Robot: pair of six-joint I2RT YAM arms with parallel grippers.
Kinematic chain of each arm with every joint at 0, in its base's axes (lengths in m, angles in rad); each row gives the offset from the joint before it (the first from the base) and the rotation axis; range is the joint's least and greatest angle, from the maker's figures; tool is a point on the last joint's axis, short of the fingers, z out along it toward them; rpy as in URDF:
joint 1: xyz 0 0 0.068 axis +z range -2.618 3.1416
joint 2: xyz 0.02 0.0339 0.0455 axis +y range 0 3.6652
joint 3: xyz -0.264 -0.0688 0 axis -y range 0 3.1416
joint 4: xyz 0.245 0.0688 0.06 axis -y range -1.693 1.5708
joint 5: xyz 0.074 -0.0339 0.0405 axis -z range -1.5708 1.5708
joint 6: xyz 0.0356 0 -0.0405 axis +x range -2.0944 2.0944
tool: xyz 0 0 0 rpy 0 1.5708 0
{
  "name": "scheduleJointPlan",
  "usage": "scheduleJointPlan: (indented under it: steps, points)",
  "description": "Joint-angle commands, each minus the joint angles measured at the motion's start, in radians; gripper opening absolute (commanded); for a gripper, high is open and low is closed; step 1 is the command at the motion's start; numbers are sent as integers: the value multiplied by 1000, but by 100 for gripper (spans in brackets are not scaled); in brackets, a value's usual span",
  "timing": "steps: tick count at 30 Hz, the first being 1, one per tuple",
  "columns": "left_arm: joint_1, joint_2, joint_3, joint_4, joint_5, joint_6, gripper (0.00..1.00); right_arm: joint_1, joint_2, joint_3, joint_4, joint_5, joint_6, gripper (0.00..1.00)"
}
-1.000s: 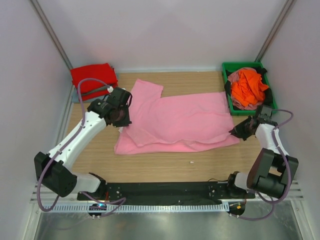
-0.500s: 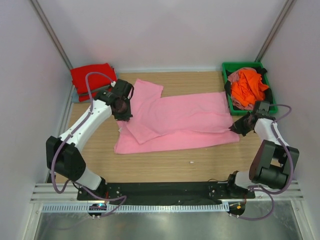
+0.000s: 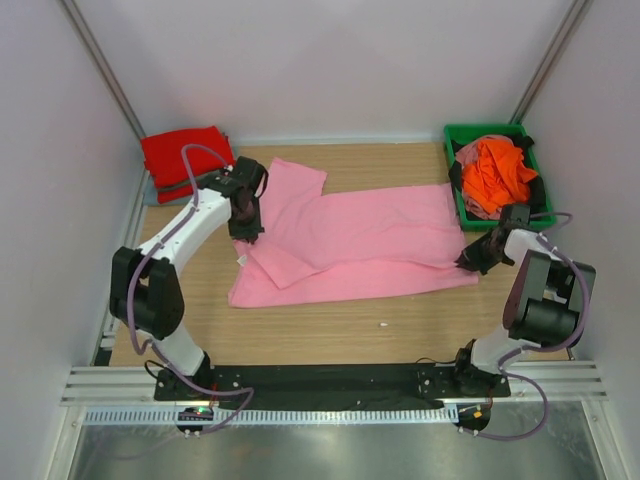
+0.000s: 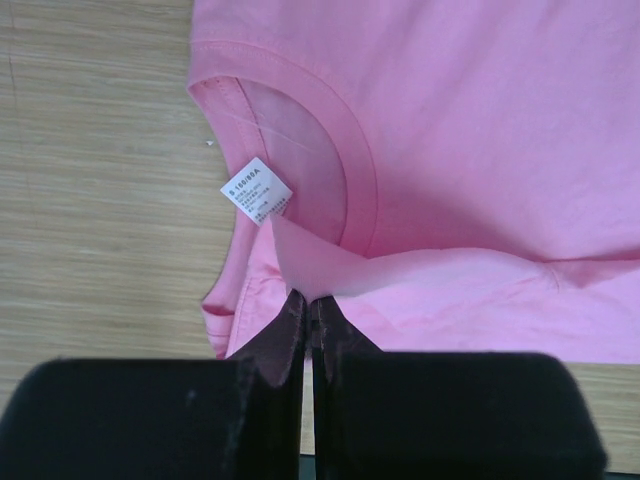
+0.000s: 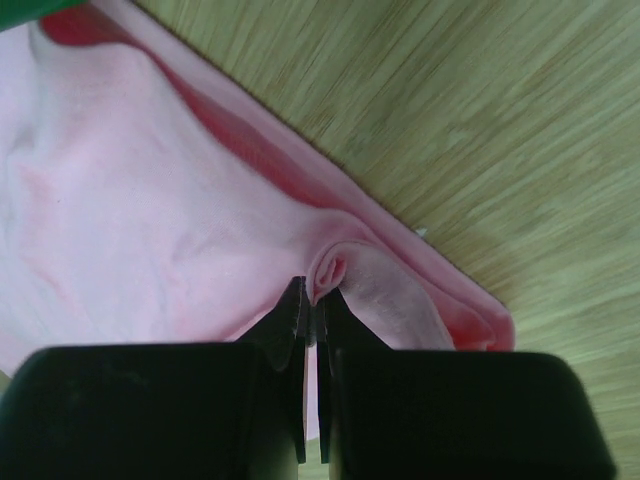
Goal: Fold and stack the t-shirts
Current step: Fold the tshirt
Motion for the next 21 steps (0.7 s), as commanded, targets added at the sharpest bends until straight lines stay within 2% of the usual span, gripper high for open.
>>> scheduleJointPlan:
  steps: [1, 2, 3, 5, 8, 9, 11, 12, 13, 14, 16, 17, 20, 21]
  points:
    - [28, 56, 47, 45, 17, 19, 0, 7, 43, 58, 55, 20, 11, 5]
    - [32, 68, 54, 45, 12, 19, 0, 8, 57, 67, 55, 17, 9, 8]
    - [35, 92, 67, 45, 5, 21, 0, 8, 76, 86, 55, 18, 8, 15]
    - [45, 115, 81, 46, 5, 18, 0, 8, 98, 107, 49, 15, 4, 21]
    - [59, 155, 107, 41, 6, 7, 0, 8, 115, 147, 35, 29, 6, 45]
    - [62, 165, 123, 38, 9, -1, 0, 8, 115, 164, 31, 46, 9, 60]
    - [67, 194, 159, 32, 23, -4, 1, 8, 100, 186, -3, 75, 3, 70]
    - [67, 201, 178, 10, 22, -4, 3, 8, 88, 201, -14, 87, 1, 76]
    - [67, 209, 198, -4, 16, -2, 7, 8, 71, 207, -23, 113, -2, 79]
    - [67, 214, 233, -17, 6, -1, 26, 10, 26, 212, -40, 122, -12, 80]
    - [67, 200, 255, -47, -15, 2, 52, 13, -30, 219, -58, 162, -28, 83]
    - [65, 170, 259, -52, -36, 2, 73, 16, -61, 221, -81, 173, -48, 84]
    - [65, 66, 230, -60, -73, -4, 92, 36, -190, 209, -115, 196, -77, 84]
    - [64, 35, 213, -60, -81, -5, 94, 45, -263, 187, -117, 195, -89, 84]
